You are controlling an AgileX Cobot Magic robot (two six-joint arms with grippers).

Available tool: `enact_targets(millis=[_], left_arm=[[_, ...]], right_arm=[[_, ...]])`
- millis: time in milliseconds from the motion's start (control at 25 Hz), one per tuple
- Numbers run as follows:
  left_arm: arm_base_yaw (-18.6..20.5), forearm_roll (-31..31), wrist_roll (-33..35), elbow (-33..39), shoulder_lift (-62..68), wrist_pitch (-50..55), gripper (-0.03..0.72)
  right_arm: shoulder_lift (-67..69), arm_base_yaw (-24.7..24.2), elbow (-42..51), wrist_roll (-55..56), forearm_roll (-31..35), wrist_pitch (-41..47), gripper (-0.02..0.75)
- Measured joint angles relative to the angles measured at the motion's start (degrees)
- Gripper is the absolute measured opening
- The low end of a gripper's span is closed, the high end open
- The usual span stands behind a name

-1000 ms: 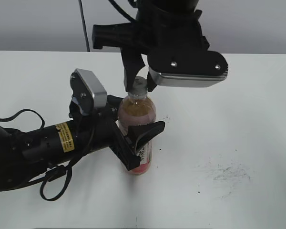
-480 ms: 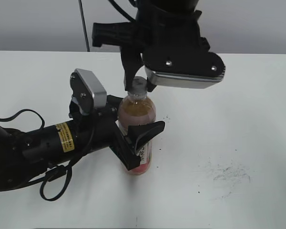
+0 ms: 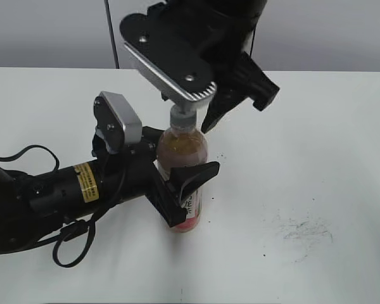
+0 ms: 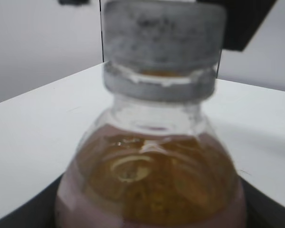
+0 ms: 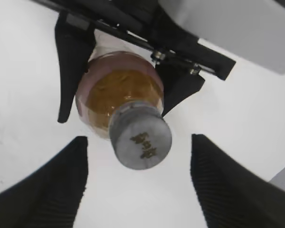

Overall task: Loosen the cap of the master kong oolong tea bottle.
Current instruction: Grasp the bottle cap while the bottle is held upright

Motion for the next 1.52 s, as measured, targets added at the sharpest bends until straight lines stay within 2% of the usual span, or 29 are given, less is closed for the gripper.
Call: enact_targets(millis=[120, 240, 320, 520, 760, 1040, 1520], left_arm=[[0.0, 0.0, 0.1, 0.0, 0.0, 0.0, 0.445], [0.0, 0.0, 0.1, 0.0, 0.0, 0.0, 0.445], [0.0, 0.0, 0.1, 0.0, 0.0, 0.0, 0.445], [0.0, 0.0, 0.1, 0.0, 0.0, 0.0, 0.445], [0.0, 0.0, 0.1, 0.0, 0.0, 0.0, 0.445], [0.0, 0.0, 0.2, 0.0, 0.0, 0.0, 0.445], [0.0, 0.0, 0.2, 0.0, 0.0, 0.0, 0.445]], right_arm=[[0.0, 0.0, 0.0, 14.9, -0.1, 0.0, 0.600], [0.0, 0.0, 0.0, 30.7, -0.1, 0.0, 0.637], [0.0, 0.0, 0.0, 39.9, -0.1, 0.0, 0.633], [0.0, 0.0, 0.0, 63.1, 1.4, 0.1, 0.545], [0.0, 0.0, 0.0, 87.6, 2.5, 0.1, 0.522], [-0.3, 0.0, 0.0, 100.4, 2.6, 0.1, 0.491], [-0.5, 0.0, 0.2, 102.0, 3.6, 0.1, 0.409]])
